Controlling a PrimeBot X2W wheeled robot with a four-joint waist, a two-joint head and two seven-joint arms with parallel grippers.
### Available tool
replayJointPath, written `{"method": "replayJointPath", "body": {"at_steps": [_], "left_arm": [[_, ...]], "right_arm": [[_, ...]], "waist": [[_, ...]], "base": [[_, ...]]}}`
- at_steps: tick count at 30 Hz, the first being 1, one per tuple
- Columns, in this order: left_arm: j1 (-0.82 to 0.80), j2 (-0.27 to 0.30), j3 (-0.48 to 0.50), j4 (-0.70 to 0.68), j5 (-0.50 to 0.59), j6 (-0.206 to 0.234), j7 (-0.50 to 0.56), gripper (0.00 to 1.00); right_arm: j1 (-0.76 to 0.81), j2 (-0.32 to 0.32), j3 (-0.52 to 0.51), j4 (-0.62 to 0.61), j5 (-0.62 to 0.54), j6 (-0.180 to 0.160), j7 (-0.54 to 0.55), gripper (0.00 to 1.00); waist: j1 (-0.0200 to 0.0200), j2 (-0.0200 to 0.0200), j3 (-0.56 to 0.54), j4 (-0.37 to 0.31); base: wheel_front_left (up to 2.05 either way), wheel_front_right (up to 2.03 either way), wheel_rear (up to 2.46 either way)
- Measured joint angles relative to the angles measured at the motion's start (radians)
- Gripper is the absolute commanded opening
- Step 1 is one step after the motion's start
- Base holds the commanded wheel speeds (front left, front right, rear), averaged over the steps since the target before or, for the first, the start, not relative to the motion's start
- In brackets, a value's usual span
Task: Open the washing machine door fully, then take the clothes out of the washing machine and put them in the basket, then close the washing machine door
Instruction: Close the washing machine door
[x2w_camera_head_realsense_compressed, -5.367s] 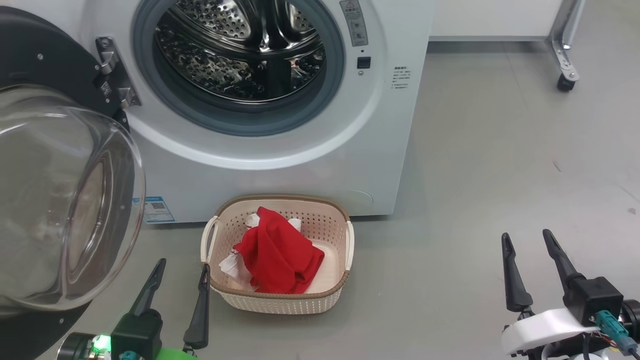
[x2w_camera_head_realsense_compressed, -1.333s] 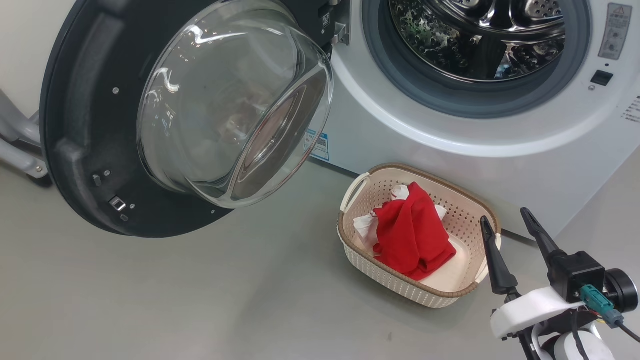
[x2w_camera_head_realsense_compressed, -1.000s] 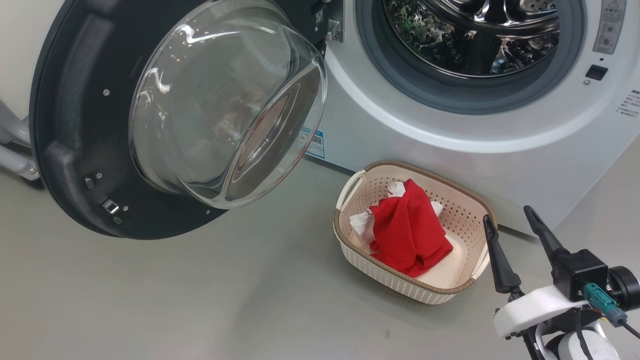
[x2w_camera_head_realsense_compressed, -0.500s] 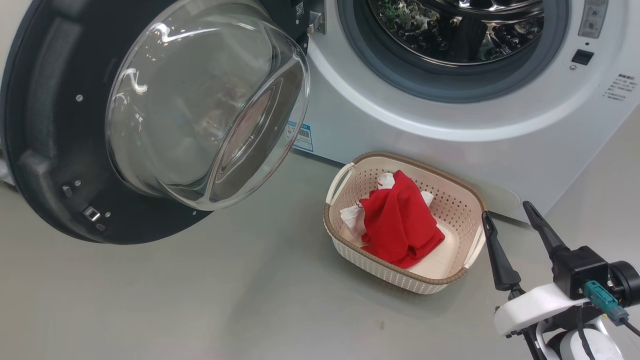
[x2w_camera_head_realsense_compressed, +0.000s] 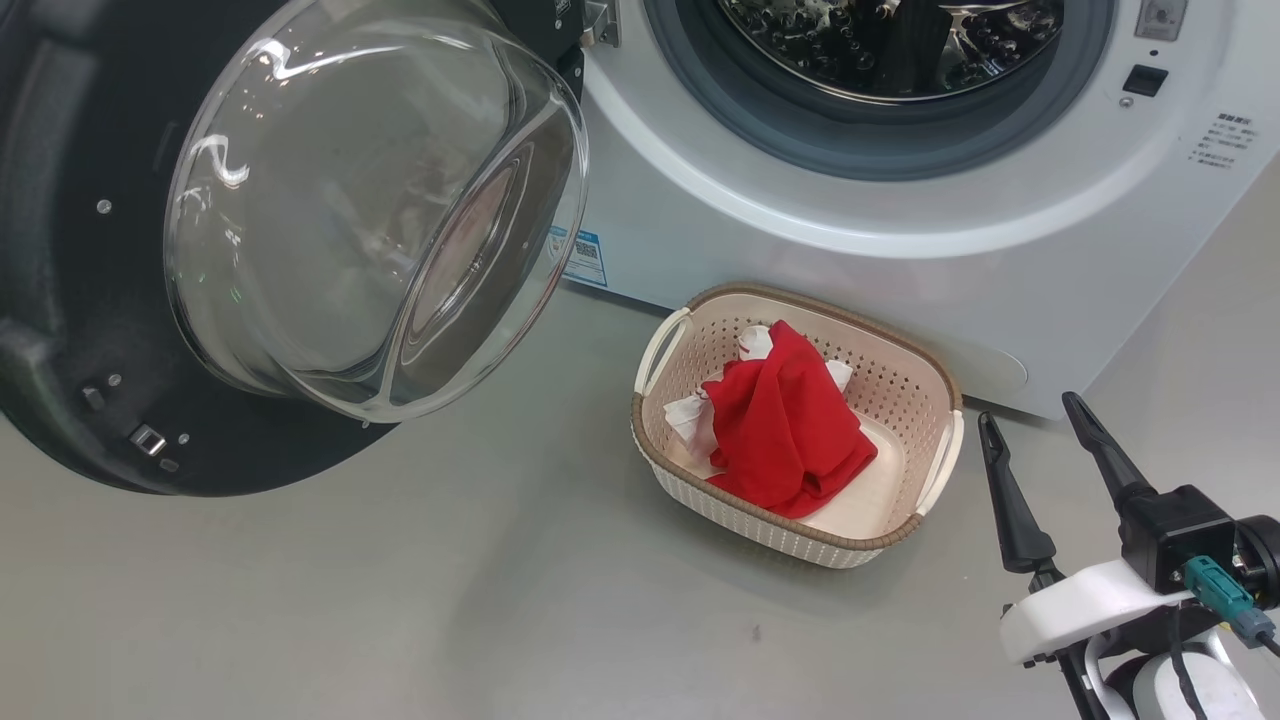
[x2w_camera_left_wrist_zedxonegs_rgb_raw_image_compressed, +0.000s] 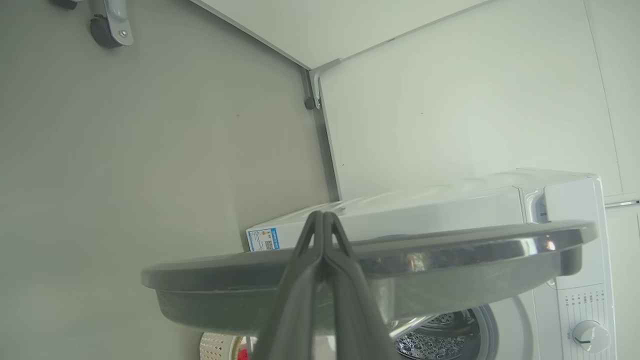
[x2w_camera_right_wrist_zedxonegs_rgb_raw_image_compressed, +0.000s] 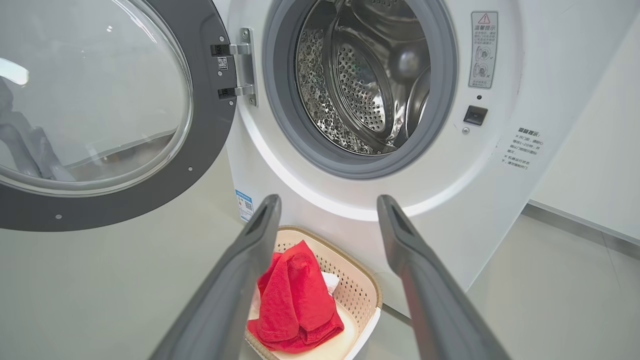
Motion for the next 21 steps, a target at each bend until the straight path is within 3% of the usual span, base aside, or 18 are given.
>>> {"method": "replayJointPath", "body": {"at_steps": [7, 21], "left_arm": [[-0.027, -0.008, -0.02, 0.035, 0.0, -0.004, 0.041, 0.0], [-0.042, -0.011, -0.044, 0.083, -0.045, -0.066, 0.157, 0.0]], "right_arm": [[0.0, -0.002, -0.001, -0.005, 0.0, -0.003, 0.0, 1.0], [0.0, -0.008, -0.001, -0.016, 0.0, -0.003, 0.007, 1.0]], "waist": [[0.0, 0.0, 0.004, 0.0], [0.0, 0.0, 0.005, -0.002]], "base": [[0.0, 0.0, 0.0], [0.0, 0.0, 0.0]]}}
